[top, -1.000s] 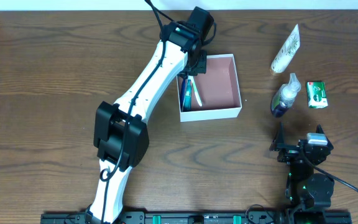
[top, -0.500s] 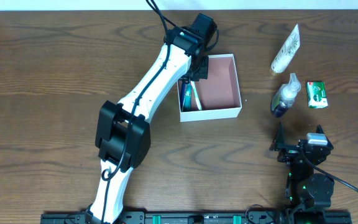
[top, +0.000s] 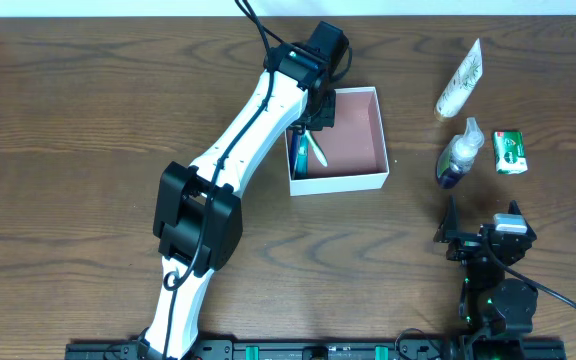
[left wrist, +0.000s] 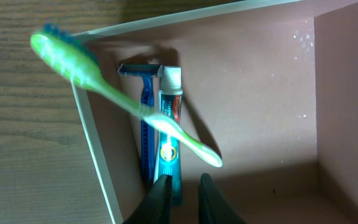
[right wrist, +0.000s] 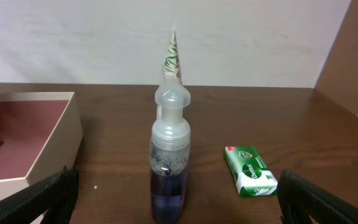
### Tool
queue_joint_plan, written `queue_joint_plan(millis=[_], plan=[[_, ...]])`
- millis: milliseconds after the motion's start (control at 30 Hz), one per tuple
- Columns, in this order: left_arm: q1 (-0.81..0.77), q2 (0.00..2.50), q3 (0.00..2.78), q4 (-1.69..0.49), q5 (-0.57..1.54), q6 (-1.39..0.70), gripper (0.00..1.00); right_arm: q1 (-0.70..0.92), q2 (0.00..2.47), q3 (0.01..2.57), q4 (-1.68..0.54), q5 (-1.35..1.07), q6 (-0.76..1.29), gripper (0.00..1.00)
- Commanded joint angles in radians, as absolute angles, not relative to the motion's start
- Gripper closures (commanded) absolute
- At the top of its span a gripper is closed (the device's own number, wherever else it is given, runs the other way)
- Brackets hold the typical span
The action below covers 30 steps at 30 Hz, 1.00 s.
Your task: Pack container
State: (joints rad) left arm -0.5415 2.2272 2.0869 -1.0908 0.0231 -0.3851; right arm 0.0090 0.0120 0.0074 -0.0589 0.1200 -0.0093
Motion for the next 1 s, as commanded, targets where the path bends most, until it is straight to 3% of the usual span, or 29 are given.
queue_joint_plan(millis=[0,367,467,567,633,800,967], plan=[[-0.542,2.244,2.082,-1.085,0.022,-0.378,0.83,0.020,0.007,0.006,-0.064,0.119,-0.016,0.01],[-0.484,2.244,2.083,-1.045,-0.155,-0.378,0.78,0.020,0.007,0.006,-0.063,0.119,-0.016,0.01],[-0.432,2.244,2.083,-1.016,-0.178,-0.379,0.69,0.020,0.007,0.006,-0.064,0.119,-0.016,0.01],[-0.371,2.244,2.083,-0.968,-0.176,-0.388,0.69,0.020,0.007,0.006,-0.063,0.119,-0.016,0.01],[-0.339,2.244,2.083,-0.942,-0.173,-0.389,0.71,0.020,0.007,0.006,-0.063,0.119,-0.016,0.01],[-0.291,2.244,2.082,-0.894,-0.165,-0.386,0.93,0.020,0.007,0.006,-0.063,0.119,-0.016,0.01],[-0.295,2.244,2.082,-0.891,-0.165,-0.366,0.94,0.020,0.007,0.006,-0.063,0.119,-0.016,0.01]])
